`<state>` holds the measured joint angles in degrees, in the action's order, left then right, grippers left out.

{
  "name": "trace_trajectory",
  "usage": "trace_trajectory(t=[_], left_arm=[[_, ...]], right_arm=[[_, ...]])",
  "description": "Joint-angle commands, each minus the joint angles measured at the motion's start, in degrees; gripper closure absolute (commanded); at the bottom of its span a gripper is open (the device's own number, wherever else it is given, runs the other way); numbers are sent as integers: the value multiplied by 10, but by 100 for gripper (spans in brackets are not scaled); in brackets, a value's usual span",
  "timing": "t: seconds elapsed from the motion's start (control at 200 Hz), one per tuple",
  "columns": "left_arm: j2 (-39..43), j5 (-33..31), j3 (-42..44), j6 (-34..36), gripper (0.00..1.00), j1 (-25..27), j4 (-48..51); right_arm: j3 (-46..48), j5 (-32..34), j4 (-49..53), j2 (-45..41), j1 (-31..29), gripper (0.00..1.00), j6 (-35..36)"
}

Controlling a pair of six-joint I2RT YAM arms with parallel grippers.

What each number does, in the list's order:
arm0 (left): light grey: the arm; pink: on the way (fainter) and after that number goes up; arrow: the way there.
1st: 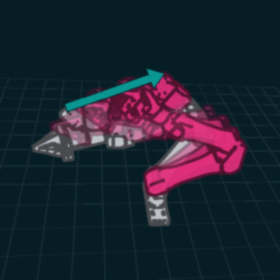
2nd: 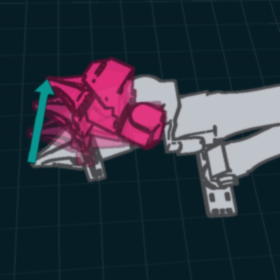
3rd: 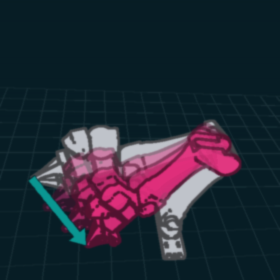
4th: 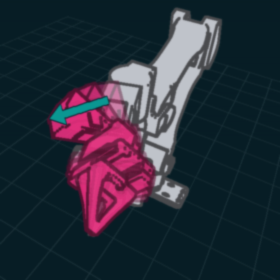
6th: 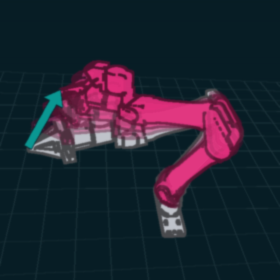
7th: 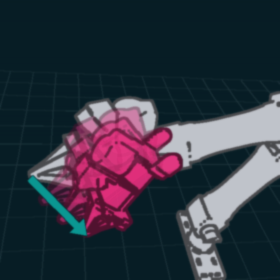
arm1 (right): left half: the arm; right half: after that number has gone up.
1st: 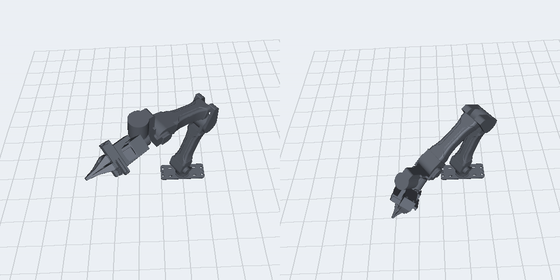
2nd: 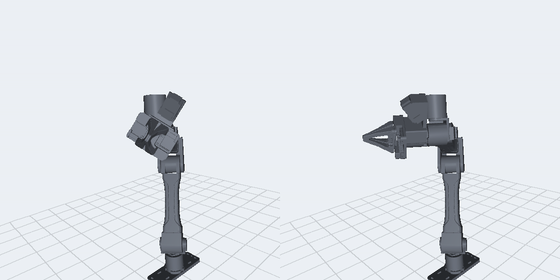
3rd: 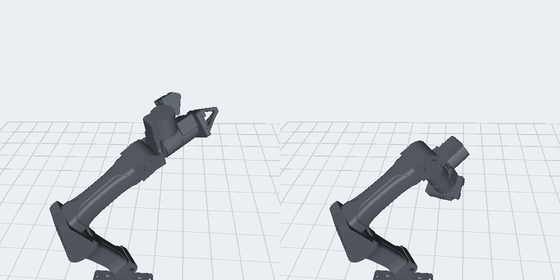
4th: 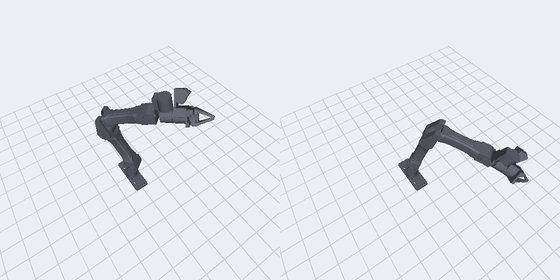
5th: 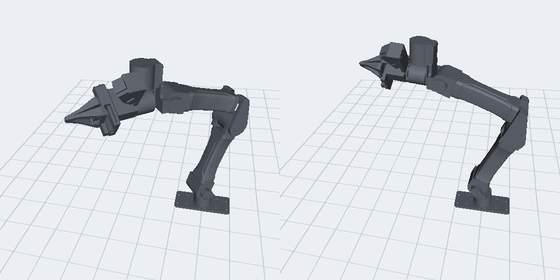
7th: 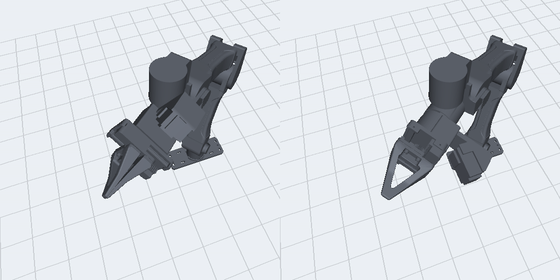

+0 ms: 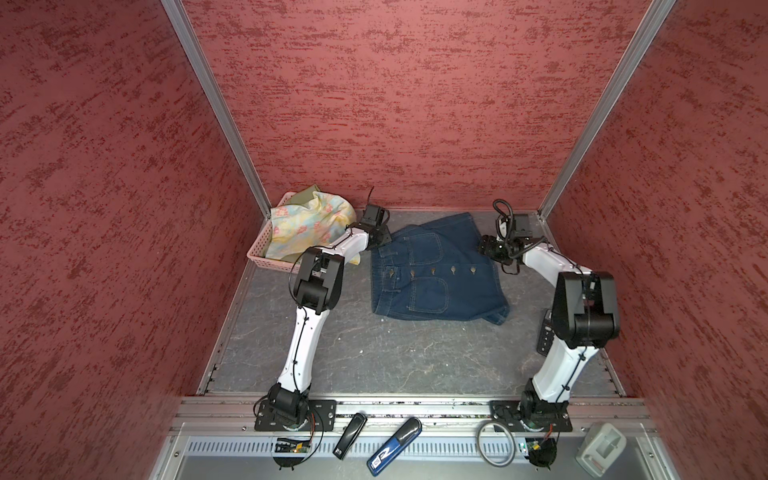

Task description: Fold and stack the skirts

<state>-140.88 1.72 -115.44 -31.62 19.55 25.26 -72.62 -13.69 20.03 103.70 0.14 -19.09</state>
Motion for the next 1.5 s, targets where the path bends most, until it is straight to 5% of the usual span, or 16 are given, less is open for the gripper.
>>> trace_trajectory(t=[0.0,0.14,0.316,0.426,0.746,0.927,1.277,1.493], left_arm=[[-19,24,-34,-8,62,-4,10],[50,43,0,-7,52,-7,-43],[132,87,-4,39,20,-9,-22],[214,85,63,70,17,0,-19],[508,13,390,99,28,59,24],[626,34,557,82,35,87,49],[575,126,656,148,45,116,-36],[507,108,666,153,46,100,-104]], right_arm=[[36,12,-13,-38,-16,27,-16],[76,25,13,-80,-31,26,-20],[132,51,41,-147,-33,26,-40],[171,74,47,-200,-33,25,-52],[235,62,62,-289,-32,25,-72],[258,61,100,-323,-31,25,-69],[277,58,127,-367,-31,25,-60],[276,62,140,-375,-31,25,-54]])
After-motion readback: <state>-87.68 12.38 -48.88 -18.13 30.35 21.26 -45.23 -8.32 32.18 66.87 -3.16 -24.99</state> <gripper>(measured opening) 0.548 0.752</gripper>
